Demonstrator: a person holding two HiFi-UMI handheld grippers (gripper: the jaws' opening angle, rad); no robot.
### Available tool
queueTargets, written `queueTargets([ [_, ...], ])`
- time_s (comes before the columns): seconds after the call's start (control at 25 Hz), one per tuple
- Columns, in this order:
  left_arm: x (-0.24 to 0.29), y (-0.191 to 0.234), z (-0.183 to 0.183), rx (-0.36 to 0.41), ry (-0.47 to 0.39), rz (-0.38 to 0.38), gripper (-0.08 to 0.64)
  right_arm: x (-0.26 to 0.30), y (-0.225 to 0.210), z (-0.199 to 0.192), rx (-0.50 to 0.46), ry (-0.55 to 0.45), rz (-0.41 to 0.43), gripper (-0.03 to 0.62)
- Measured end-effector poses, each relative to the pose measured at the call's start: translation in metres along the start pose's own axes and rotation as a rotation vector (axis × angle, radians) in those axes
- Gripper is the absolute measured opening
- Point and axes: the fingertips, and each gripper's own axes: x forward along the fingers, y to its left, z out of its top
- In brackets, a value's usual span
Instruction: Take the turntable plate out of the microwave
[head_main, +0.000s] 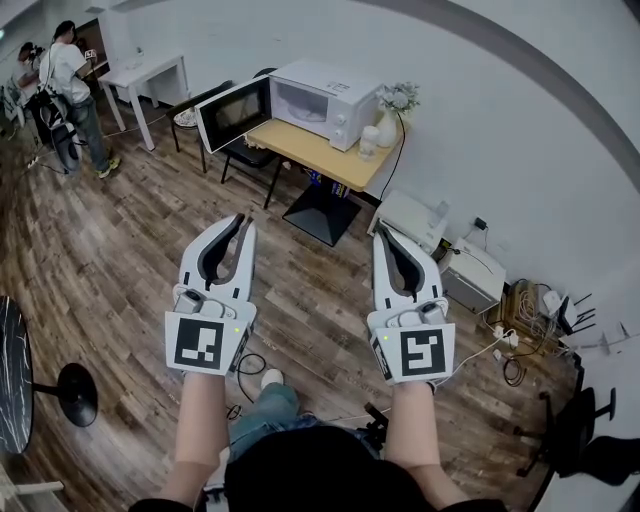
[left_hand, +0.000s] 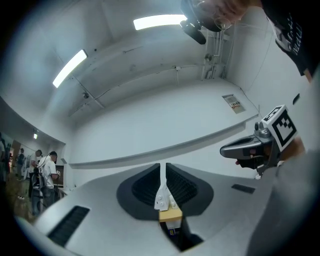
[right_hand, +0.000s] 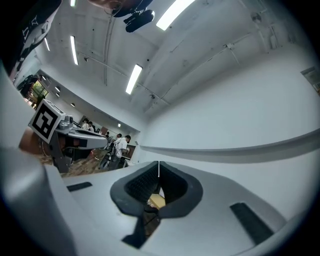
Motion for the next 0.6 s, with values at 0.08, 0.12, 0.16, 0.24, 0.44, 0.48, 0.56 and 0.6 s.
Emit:
queueTargets([
  [0.08,0.006,0.007,-0.009,-0.011,0.012,-0.015,0.045,0.011,0.003,-0.006,0.007,0.014,0.006,0.018],
  [0.12,0.010,0.012,-0.012,-0.013,0.011,-0.022,0.066,0.018,0.006,-0.009,0.016,0.017,0.017,0.047],
  [0.16,0.015,0.017,-0.015,-0.017,0.013,-0.026,0.142,0.026,0.008,-0.012,0.027,0.019,0.030,0.191],
  [0.24,0.027,0.028,-0.025,-0.035,0.039,-0.021,0.361,0.041,0.009,-0.017,0.039,0.026,0.035,0.328],
  [0.44,0.056,0.058,-0.054,-0.100,0.074,-0.022,0.516,0.078,0.001,-0.027,0.096,0.048,-0.005,0.391],
  [0.48,0.062,0.065,-0.057,-0.101,0.074,-0.020,0.517,0.086,0.001,-0.029,0.102,0.052,-0.004,0.391],
  [0.56,0.071,0.079,-0.062,-0.099,0.070,-0.015,0.515,0.102,0.002,-0.035,0.100,0.067,-0.005,0.390],
  [0.6,0.076,0.086,-0.065,-0.099,0.068,-0.014,0.515,0.110,0.003,-0.038,0.094,0.076,-0.009,0.390],
])
